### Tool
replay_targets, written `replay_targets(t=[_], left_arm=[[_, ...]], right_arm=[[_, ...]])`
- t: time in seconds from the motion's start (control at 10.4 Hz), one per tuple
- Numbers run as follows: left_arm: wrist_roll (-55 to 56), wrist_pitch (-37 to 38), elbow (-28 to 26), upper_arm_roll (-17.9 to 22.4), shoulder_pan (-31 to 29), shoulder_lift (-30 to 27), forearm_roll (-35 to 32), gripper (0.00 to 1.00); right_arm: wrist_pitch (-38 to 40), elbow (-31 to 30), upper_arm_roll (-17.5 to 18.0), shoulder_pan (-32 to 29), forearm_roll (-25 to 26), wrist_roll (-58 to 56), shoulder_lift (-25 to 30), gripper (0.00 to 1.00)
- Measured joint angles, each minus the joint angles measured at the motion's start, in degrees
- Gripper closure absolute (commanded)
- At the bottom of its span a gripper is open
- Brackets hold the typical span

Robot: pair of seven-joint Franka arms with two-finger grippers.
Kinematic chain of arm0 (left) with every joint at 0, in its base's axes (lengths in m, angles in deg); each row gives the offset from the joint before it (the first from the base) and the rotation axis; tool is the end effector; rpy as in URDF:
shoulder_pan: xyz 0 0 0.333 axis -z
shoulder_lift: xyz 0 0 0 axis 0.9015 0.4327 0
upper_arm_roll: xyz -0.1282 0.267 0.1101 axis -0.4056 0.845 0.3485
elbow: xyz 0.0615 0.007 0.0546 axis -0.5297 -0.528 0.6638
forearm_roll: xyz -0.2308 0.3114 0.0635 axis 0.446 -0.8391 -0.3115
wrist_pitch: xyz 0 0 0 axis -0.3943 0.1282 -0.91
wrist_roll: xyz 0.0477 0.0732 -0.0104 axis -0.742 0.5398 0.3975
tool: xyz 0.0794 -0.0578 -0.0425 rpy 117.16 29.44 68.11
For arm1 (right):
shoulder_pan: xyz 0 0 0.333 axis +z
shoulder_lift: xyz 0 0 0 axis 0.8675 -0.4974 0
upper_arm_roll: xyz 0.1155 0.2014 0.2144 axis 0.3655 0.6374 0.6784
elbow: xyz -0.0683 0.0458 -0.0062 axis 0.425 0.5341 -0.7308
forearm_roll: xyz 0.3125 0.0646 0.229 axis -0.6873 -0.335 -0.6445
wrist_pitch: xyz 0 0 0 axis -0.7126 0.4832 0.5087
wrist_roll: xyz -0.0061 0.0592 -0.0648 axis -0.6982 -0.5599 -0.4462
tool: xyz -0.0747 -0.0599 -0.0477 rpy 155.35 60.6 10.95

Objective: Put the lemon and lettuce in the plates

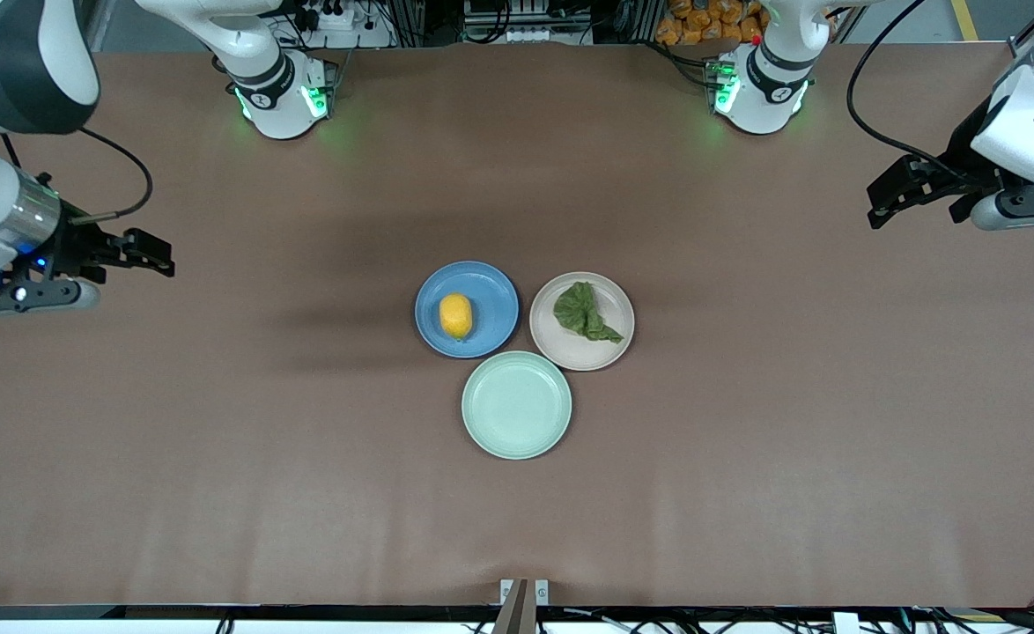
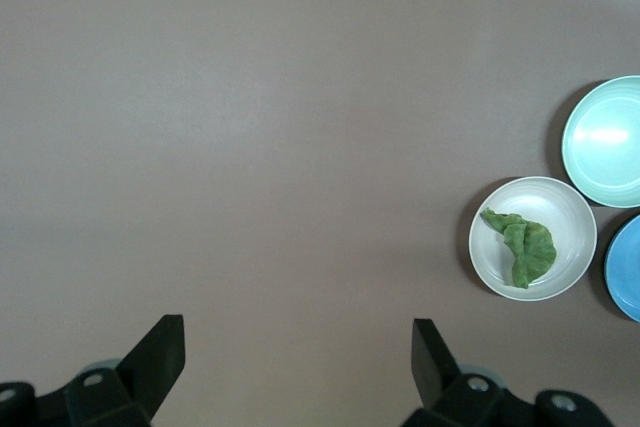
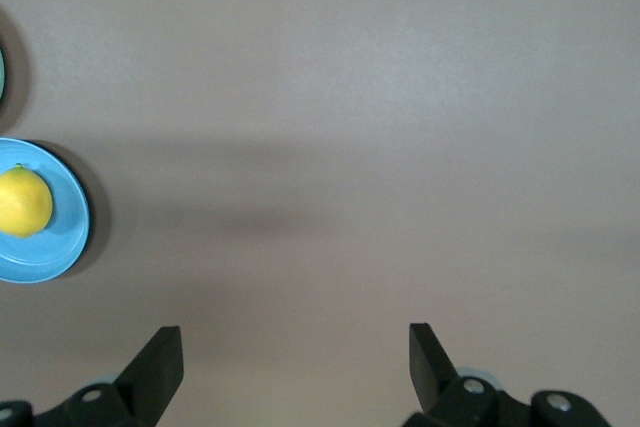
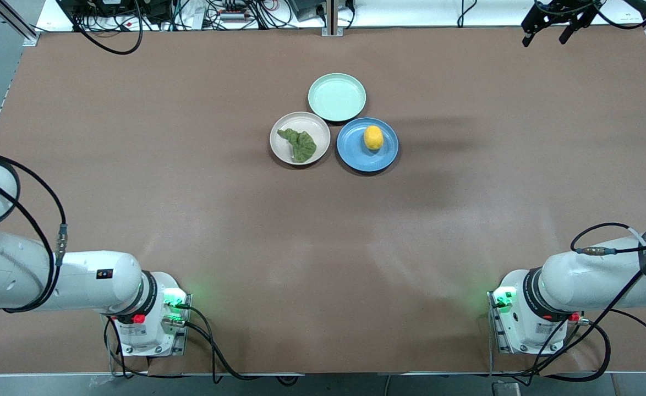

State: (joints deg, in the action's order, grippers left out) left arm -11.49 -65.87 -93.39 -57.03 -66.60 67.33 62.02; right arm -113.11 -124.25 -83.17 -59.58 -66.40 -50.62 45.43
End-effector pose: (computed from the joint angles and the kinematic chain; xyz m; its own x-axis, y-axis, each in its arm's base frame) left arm 0.5359 -0.0934 0.6450 0.9966 0.0666 0.0488 0.0669 -0.9978 -0.0040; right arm 0.5640 0.0165 0.5434 0.9941 0.0725 -0.0804 0.0710 -0.9972 -0.0219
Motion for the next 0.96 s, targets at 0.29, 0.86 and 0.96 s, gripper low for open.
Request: replay_targets(t=[0.29,0.86,0.96], left_arm=[[-1.3,0.0,-0.6,0.0,0.0,0.0,0.0,0.0],[-1.5,-0.1,0.1,-0.5,0.0,0.0,0.0,0.0],[-1.6,-0.1,0.7,-0.5,0.0,0.0,0.0,0.0]], right_arm=[[2.1,0.4,0.0,-0.3,0.0,0.0,2.2,0.0],[10.8,6.4,-1.8,-0.5,0.0,0.0,3.0,0.0],[11.4,6.7,-1.9,-0.5,0.0,0.0,3.0,0.0]])
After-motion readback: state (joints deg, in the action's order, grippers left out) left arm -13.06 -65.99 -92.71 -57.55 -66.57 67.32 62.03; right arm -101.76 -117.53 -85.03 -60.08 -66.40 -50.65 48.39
